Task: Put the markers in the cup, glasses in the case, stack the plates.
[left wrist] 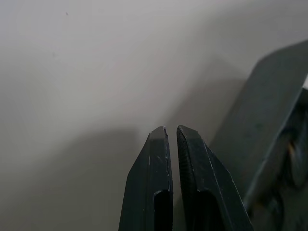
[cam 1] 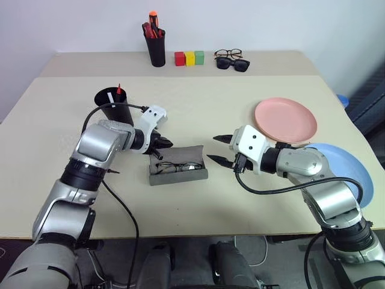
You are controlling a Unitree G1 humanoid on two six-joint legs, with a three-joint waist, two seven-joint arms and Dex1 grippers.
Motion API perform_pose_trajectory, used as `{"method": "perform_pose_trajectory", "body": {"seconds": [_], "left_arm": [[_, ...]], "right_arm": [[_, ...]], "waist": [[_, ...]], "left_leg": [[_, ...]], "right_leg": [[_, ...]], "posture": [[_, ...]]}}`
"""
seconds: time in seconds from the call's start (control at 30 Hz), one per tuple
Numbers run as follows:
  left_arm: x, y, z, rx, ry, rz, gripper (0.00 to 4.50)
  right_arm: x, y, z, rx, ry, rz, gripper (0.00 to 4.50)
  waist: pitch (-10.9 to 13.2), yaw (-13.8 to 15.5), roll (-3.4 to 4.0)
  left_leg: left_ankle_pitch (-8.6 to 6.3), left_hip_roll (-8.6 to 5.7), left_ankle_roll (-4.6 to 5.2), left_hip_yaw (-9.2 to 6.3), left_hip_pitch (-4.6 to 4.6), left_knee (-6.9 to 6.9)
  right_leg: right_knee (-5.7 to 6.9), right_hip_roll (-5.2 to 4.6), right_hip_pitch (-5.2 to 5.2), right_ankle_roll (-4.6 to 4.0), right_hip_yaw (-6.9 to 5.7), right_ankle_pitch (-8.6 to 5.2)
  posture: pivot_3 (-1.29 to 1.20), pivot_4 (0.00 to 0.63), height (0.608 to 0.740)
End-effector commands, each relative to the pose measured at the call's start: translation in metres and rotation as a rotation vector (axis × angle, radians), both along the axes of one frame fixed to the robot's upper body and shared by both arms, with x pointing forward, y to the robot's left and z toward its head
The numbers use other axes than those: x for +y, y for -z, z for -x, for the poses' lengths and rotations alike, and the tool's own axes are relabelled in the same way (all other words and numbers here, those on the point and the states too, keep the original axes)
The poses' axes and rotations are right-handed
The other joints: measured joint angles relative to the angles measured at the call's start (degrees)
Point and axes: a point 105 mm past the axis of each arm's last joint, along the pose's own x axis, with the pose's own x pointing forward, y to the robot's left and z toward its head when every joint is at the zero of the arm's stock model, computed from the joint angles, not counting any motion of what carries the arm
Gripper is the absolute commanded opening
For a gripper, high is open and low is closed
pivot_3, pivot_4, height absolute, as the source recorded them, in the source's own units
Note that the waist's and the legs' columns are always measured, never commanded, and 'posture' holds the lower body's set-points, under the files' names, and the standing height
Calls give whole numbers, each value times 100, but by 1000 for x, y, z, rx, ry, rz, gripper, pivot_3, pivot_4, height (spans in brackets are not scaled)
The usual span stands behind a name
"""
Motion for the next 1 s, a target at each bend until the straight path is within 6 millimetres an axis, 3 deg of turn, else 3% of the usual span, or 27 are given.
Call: {"method": "perform_pose_trajectory", "body": {"seconds": [0.03,0.23,0.33,0.47,0.6,0.73,1.0], "left_arm": [[-5,-16,15,-73,53,9,289],[-2,-1,56,-67,159,-65,289],[2,8,64,-60,171,-90,289],[2,3,62,-185,192,-79,289],[-4,-27,56,-473,218,88,289],[8,-31,53,-525,143,164,289],[12,-25,57,-521,130,173,289]], "right_arm": [[-1,-12,-2,-57,-2,1,2419],[-19,-2,-23,-54,112,62,2419],[-31,0,-35,-51,188,72,2419],[-53,-1,-52,-58,310,77,2419],[-90,1,-75,-62,492,99,2419],[-136,13,-100,-93,712,187,2419],[-151,39,-117,-30,708,244,2419]], "waist": [[0,7,0],[0,-10,0],[-1,-5,2],[-2,0,3],[-1,25,1],[-1,15,2],[0,-20,4]], "left_leg": [[0,0,0,0,0,0],[0,1,0,2,1,-1],[0,4,0,2,3,0],[0,2,0,5,5,0],[0,3,0,8,4,0],[0,1,0,12,3,1],[-1,1,1,27,3,-3]], "right_leg": [[0,-1,1,0,0,0],[-1,-1,1,0,3,0],[0,0,3,-1,3,0],[-1,-1,5,-1,3,-1],[-3,-5,3,-2,4,-1],[-3,-9,3,-2,3,0],[-4,-5,1,-1,6,0]], "posture": [[0,150,740],[0,150,740],[0,150,740],[0,150,740],[0,150,740],[0,150,740],[0,150,740]]}}
